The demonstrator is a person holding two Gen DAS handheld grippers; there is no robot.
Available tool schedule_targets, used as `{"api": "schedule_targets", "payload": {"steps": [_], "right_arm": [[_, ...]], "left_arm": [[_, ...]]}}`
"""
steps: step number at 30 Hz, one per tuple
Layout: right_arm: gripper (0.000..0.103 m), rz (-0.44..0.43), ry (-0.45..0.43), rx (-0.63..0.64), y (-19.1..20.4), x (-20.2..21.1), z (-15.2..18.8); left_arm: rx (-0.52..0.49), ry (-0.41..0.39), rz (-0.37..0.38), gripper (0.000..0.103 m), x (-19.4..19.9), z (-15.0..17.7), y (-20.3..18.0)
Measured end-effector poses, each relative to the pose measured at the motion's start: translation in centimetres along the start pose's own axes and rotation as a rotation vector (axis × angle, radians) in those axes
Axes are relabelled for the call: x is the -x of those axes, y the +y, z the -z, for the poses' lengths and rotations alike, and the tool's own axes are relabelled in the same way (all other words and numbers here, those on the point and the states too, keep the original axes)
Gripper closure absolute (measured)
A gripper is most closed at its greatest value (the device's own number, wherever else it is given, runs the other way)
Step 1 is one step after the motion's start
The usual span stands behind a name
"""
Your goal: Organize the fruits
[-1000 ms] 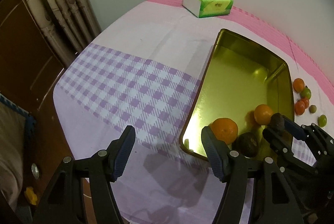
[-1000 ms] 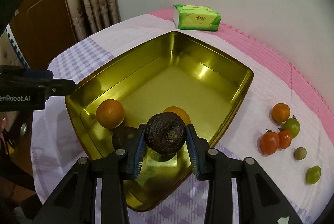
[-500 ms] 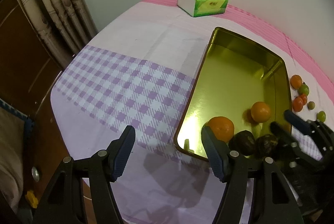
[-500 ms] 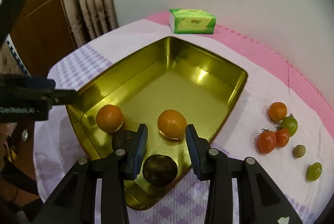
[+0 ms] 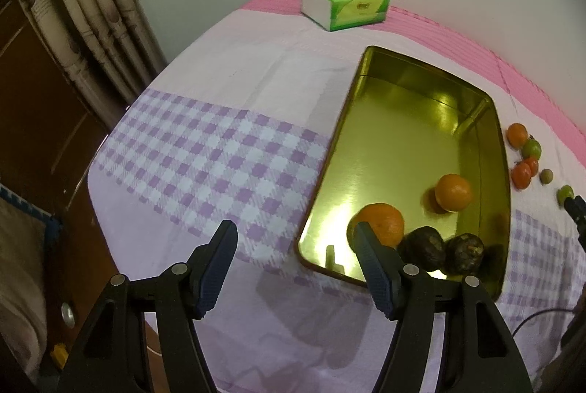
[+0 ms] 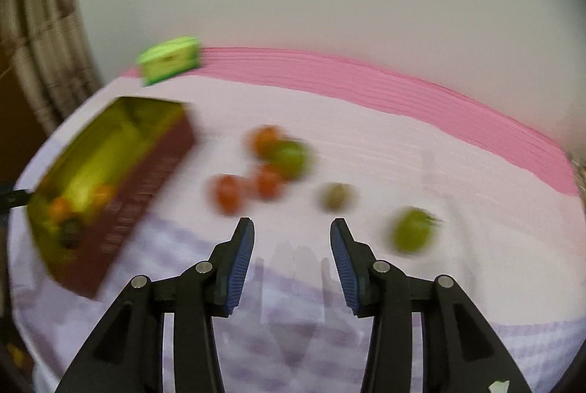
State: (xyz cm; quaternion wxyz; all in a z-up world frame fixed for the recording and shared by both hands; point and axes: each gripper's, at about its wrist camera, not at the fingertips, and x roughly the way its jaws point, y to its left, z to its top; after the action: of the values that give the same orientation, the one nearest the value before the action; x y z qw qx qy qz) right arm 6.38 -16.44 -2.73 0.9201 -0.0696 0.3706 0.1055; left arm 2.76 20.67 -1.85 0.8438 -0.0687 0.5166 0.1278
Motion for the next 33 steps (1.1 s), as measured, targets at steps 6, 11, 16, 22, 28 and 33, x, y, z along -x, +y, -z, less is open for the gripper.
{"api": "schedule_targets", "payload": {"steps": [6, 11, 16, 22, 28, 33], "right_arm": [[0.059, 0.081, 0.022, -0.053, -5.4, -1.3, 0.9], [0.059, 0.079, 0.042, -0.084, -6.8, -3.1, 1.5], [0.059, 0.081, 0.046, -0.08, -7.2, -4.8, 1.1], [0.069, 0.078, 0.042, -0.082, -7.4, -5.8, 0.7], [0.071, 0.081, 0.032, -0.073, -7.7, -4.8, 1.8], [0.07, 0.07, 0.029, -0.098, -8.7, -3.6, 3.2]], "left_arm": [[-0.098, -0.022, 0.058, 0.036, 0.7, 0.2, -3.8], [-0.19, -0.006, 0.123, 0.036, 0.4, -0.2, -9.1], [-0.233, -0.01, 0.19, 0.036, 0.0, -1.3, -14.2], [-0.242, -0.01, 0.217, 0.036, -1.1, -1.6, -18.6], [-0.297, -0.029, 0.19, 0.035, -1.8, -1.4, -22.4], [-0.303, -0.077, 0.125, 0.034, -2.2, -1.9, -24.0]]}}
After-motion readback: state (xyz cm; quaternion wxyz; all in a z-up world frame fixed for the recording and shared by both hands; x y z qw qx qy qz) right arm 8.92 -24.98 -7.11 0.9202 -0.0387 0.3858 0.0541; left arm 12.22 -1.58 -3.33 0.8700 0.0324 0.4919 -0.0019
